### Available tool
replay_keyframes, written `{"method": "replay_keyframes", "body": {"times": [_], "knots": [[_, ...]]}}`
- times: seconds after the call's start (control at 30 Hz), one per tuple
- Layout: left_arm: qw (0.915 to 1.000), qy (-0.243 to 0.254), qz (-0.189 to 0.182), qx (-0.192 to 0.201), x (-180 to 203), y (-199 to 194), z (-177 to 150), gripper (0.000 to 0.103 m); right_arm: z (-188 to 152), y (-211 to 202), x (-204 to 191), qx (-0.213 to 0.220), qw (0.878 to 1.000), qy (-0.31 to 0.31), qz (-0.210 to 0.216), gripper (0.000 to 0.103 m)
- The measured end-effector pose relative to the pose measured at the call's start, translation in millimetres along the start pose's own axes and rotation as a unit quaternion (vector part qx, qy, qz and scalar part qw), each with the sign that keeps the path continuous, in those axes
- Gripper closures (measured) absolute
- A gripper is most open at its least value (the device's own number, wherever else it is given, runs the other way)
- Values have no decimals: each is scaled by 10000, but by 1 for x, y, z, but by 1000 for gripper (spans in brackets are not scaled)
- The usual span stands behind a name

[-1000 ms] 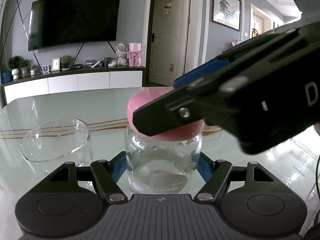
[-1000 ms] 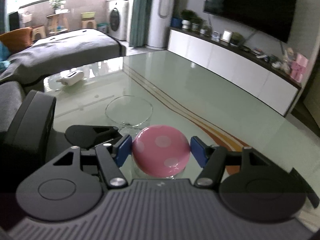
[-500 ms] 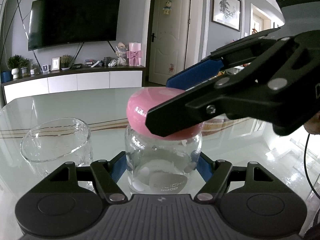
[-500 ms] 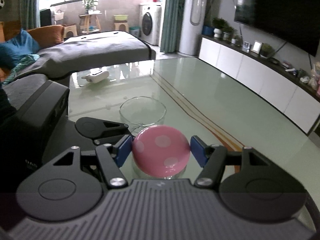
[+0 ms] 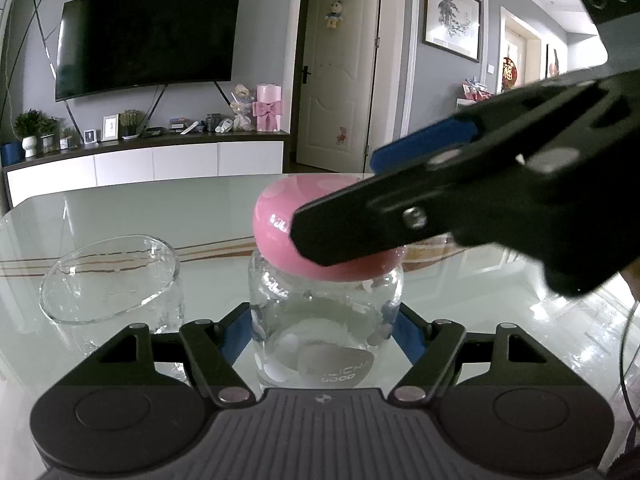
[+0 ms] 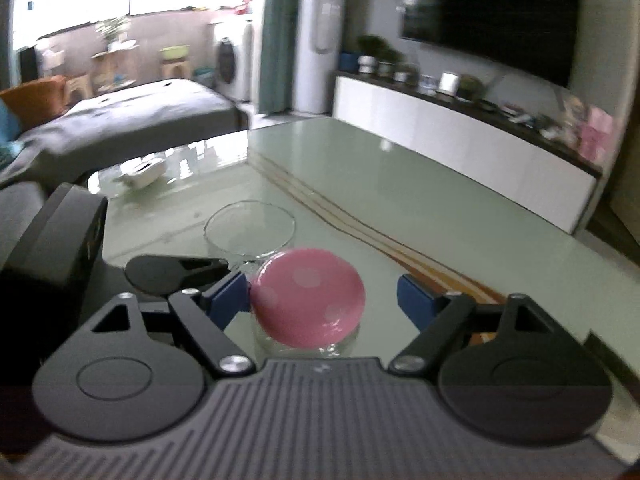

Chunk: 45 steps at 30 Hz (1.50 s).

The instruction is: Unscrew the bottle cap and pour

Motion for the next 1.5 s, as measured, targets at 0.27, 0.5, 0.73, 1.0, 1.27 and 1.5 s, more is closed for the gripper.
{"method": "replay_keyframes", "body": {"times": [0.27,0.5,0.73,1.0,1.27,1.5], "knots": [[10000,26,-2,49,0,2,1,21,-5,8,-10,92,9991,216,-353,29],[10000,21,-22,61,-1,6,2,24,-6,13,-8,80,9988,248,-415,37],[10000,-6,5,67,-5,10,4,28,-7,11,-7,50,9996,80,-261,37],[10000,0,5,68,-7,10,7,28,-5,8,6,44,9996,-107,248,37],[10000,-4,-6,68,-9,8,6,28,-2,4,13,-21,9970,-347,689,37],[10000,-15,-7,63,-9,9,8,28,1,2,20,-68,9932,-509,1045,37]]}}
Point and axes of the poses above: each gripper's, at about its wrist camera, not at the fingertips, and y roughly the way its jaws point, x to its right, z to its top, the point moved 3 cm from there along y, roughly the way its jaws point, and after that the axes turned 14 degrees about z, right-handed, at the moved point
